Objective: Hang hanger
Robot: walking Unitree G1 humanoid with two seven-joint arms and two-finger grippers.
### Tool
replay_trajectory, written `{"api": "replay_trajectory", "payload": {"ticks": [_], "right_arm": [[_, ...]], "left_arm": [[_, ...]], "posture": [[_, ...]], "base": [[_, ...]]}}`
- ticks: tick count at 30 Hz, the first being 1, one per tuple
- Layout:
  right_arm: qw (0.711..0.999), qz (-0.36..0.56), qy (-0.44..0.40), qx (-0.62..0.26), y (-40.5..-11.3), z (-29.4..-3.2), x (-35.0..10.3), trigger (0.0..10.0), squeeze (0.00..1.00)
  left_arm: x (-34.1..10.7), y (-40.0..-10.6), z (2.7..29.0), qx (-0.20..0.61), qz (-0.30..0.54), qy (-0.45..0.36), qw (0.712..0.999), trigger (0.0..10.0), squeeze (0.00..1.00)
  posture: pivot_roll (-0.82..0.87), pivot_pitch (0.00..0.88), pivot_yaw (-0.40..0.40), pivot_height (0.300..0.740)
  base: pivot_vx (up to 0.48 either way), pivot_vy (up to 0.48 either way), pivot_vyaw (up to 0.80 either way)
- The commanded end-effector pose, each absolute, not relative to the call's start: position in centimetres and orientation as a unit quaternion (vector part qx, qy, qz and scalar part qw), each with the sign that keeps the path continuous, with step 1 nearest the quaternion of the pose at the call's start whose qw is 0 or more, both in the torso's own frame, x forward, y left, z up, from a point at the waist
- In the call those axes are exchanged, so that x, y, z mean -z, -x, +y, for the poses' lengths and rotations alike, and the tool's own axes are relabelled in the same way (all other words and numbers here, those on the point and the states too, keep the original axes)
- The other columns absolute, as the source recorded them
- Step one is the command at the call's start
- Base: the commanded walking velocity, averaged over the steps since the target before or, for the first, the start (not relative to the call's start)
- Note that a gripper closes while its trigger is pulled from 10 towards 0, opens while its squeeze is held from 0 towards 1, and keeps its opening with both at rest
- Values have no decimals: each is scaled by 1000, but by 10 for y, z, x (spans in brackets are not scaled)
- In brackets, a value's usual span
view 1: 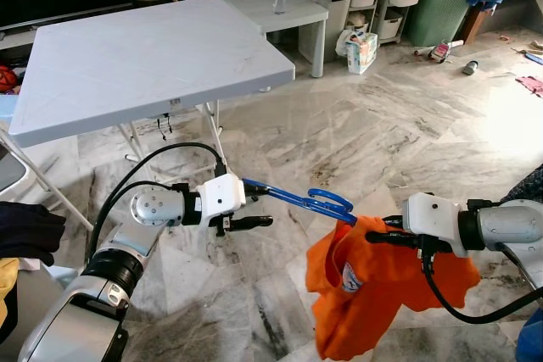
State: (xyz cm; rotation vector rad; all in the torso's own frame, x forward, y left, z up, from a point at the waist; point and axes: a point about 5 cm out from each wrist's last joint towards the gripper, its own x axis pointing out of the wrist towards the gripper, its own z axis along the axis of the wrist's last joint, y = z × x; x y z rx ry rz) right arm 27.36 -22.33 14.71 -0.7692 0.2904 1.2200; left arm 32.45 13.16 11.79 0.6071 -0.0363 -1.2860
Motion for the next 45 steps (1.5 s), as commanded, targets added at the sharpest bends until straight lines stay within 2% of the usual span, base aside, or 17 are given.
{"api": "replay_trajectory", "payload": {"ticks": [1,4,5,11,16,19,23,26,27,28,29,38,39,40,45], "right_arm": [[710,129,361,-591,-267,-217,-149,10000,0],[713,137,372,-578,-269,-219,-147,10000,0],[727,135,396,-545,-278,-222,-144,10000,0],[759,132,415,-483,-295,-222,-141,10000,0],[748,138,411,-502,-292,-219,-137,10000,0],[737,137,409,-520,-287,-219,-137,10000,0],[726,124,390,-553,-281,-222,-149,10000,0],[731,115,390,-548,-284,-224,-156,10000,0],[738,108,392,-539,-288,-225,-160,10000,0],[739,106,393,-537,-289,-225,-161,10000,0],[740,104,392,-536,-289,-225,-162,10000,0],[725,111,380,-564,-280,-225,-164,10000,0],[722,116,379,-567,-279,-227,-165,10000,0],[722,121,376,-569,-279,-229,-167,10000,0],[719,124,378,-569,-283,-232,-173,10000,0]], "left_arm": [[-127,-330,133,578,-34,-289,762,10000,1000],[-126,-328,129,591,-36,-284,754,10000,1000],[-123,-324,124,612,-19,-257,748,10000,1000],[-113,-307,116,671,24,-198,714,10000,1000],[-128,-315,114,655,1,-171,736,10000,1000],[-135,-321,116,640,-11,-181,747,10000,1000],[-129,-324,134,626,13,-236,743,10000,1000],[-125,-323,138,625,25,-241,742,10000,1000],[-121,-322,139,629,36,-237,740,10000,910],[-120,-321,139,631,37,-238,737,10000,235],[-120,-321,138,633,37,-238,736,10000,0],[-114,-323,130,635,37,-233,736,10000,0],[-115,-325,129,630,32,-228,741,2157,0],[-117,-326,127,628,27,-227,744,0,0],[-123,-330,120,625,5,-234,745,0,0]], "posture": [[-147,0,25,740],[-150,0,27,740],[-150,0,27,740],[-143,0,23,740],[-139,0,22,740],[-136,0,21,740],[-141,0,21,740],[-141,0,21,740],[-141,0,21,740],[-141,0,21,740],[-151,0,22,740],[-153,0,18,740],[-152,0,19,740],[-153,0,21,740],[-156,0,23,740]], "base": [[0,0,0],[0,0,0],[0,0,0],[0,0,0],[0,0,0],[0,0,0],[0,0,0],[0,0,0],[0,0,0],[0,0,0],[0,0,0],[0,0,0],[0,0,0],[0,0,0],[0,0,0]]}}
